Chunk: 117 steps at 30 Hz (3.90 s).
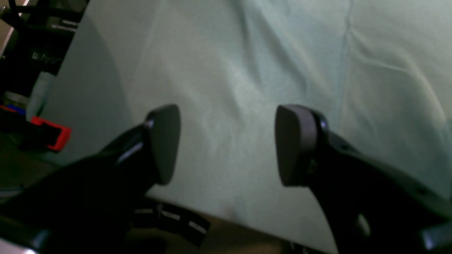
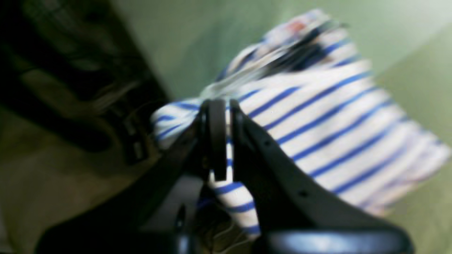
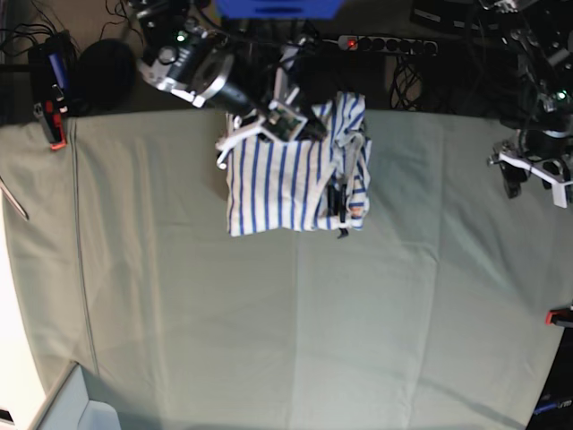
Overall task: Layout the t-shirt on the table in an organized manner, then fold the t-shirt properly
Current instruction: 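Release the right gripper and press the folded bundle flat, then grasp the folded bundle's sides with both grippers to square it, then hold the bundle's sides with both grippers and tuck the edges inward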
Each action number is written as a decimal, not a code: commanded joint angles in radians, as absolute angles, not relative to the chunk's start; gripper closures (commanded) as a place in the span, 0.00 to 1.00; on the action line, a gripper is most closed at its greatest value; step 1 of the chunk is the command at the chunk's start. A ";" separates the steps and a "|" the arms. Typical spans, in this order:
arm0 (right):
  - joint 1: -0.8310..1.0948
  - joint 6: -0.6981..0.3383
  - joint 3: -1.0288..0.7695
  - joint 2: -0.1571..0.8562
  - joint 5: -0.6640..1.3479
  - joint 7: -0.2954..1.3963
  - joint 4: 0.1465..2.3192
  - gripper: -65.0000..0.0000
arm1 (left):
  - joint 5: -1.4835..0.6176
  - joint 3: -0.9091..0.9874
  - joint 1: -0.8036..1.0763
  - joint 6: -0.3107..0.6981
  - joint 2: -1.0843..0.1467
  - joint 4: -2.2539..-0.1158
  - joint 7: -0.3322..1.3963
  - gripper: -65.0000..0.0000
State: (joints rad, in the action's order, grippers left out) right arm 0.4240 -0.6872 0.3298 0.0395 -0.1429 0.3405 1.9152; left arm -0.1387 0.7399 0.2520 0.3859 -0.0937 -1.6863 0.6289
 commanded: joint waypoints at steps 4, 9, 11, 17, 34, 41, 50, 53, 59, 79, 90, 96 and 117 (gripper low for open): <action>0.372 -0.698 0.283 -0.015 -0.124 0.312 1.916 1.00 | -0.147 0.745 0.251 0.384 -0.105 -1.704 0.607 0.37; 0.298 -0.698 0.291 -0.062 -0.124 0.312 1.736 1.00 | -0.147 0.745 0.251 0.384 -0.102 -1.705 0.607 0.37; 0.275 -0.698 0.291 -0.082 -0.124 0.306 1.653 1.00 | -0.148 0.743 0.252 0.384 -0.101 -1.705 0.607 0.37; 0.189 -0.698 0.291 -0.119 -0.124 0.305 1.452 1.00 | -0.151 0.730 0.266 0.384 -0.084 -1.728 0.607 0.37; 0.262 -0.698 0.143 -0.074 -0.122 0.306 1.785 1.00 | -0.151 0.245 0.386 0.383 0.042 -1.939 0.607 0.37; 0.268 -0.698 -0.012 -0.070 -0.120 0.309 1.784 1.00 | -0.150 0.096 0.288 0.380 0.042 -1.768 0.607 0.37; 0.303 -0.698 -0.031 -0.045 -0.124 0.311 1.768 1.00 | -0.151 0.133 0.056 0.381 0.022 -1.451 0.596 0.37; 0.303 -0.698 -0.031 -0.042 -0.124 0.311 1.735 1.00 | -0.151 0.153 0.001 0.381 0.016 -1.372 0.595 0.37; 0.317 -0.698 -0.031 -0.044 -0.125 0.306 1.718 1.00 | -0.151 0.213 -0.093 0.383 -0.001 -1.178 0.593 0.37; 0.329 -0.698 -0.025 -0.048 -0.122 0.305 1.650 1.00 | -0.151 0.219 -0.084 0.383 -0.015 -1.133 0.495 0.37; 0.332 -0.698 -0.081 -0.050 -0.119 0.309 1.844 1.00 | -0.151 0.219 -0.016 0.383 -0.010 -1.234 0.498 0.37; 0.321 -0.698 0.038 -0.071 -0.119 0.311 1.885 1.00 | -0.151 0.219 -0.004 0.383 -0.013 -1.264 0.498 0.37; 0.318 -0.698 -0.056 -0.050 -0.122 0.021 1.365 1.00 | -0.151 0.219 -0.004 0.383 -0.016 -1.267 0.498 0.37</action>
State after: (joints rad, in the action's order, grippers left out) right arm 0.3161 -0.7071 -0.0475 -0.0555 -0.1047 0.0006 1.3594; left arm -0.1471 0.2169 0.0101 0.3862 -0.0109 -1.2518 0.5156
